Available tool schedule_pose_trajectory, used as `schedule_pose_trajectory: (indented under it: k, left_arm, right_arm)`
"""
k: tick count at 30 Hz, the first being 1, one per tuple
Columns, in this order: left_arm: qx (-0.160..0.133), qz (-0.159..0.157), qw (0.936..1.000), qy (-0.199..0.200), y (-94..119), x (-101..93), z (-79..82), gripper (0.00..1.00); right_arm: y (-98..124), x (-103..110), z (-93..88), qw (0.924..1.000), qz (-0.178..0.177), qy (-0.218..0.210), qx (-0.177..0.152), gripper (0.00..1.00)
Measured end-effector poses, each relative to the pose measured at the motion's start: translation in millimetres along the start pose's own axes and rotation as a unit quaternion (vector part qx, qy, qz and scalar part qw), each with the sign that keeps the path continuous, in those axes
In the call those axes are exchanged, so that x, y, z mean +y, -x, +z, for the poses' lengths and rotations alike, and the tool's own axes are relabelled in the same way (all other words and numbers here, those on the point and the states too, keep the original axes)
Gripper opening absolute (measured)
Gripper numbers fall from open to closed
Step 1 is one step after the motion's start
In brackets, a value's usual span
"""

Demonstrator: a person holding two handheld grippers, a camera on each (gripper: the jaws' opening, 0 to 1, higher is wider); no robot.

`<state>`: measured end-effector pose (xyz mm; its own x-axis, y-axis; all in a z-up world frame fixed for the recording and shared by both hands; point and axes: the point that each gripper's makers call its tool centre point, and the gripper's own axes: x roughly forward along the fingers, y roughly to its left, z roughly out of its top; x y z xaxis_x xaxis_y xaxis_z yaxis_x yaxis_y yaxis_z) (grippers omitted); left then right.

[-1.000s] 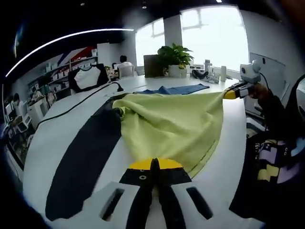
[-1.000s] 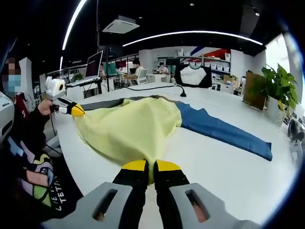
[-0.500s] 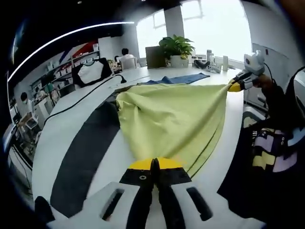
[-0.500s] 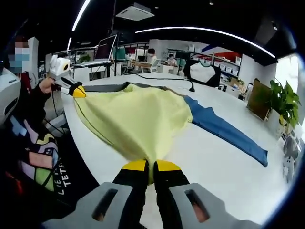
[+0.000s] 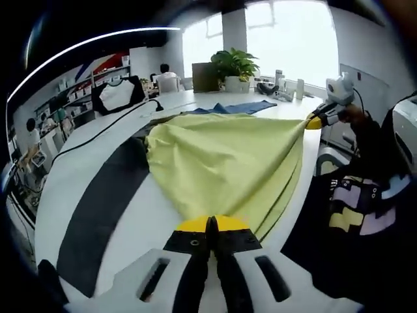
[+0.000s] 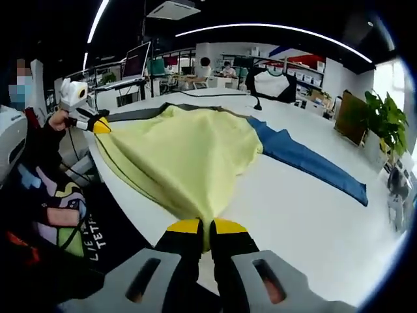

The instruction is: Fold the garment on the visible template until the final outline fits inside the template.

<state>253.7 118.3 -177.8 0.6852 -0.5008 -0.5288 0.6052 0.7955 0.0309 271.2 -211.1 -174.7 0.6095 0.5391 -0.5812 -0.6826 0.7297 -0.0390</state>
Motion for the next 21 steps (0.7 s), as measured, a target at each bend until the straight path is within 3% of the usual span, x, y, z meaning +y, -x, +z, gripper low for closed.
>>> schedule_pose_trajectory:
  k: [3, 7, 12, 21]
  left_arm:
    - [-0.005, -0.020, 0.9997, 0.010, -2, -7.9, 0.9, 0.00]
    - [-0.005, -0.021, 0.9997, 0.009, 0, -9.3, -2.1, 0.00]
    - [-0.015, -0.022, 0.9996, 0.009, 4, -7.0, 0.7, 0.00]
    - [-0.013, -0.028, 0.9995, 0.010, 7, -10.0, -0.4, 0.01]
  right_arm:
    - [1, -3, -3.9, 1.0000, -0.007, -0.001, 0.003, 0.02]
    - [2, -3, -7.3, 0.9999, -0.008, 0.000, 0.010, 0.03]
    - [9, 2, -0.8, 0.9999, 0.007, -0.007, -0.007, 0.04]
    - [18, 7, -13.3, 0.9992, 0.033, -0.020, 0.009, 0.04]
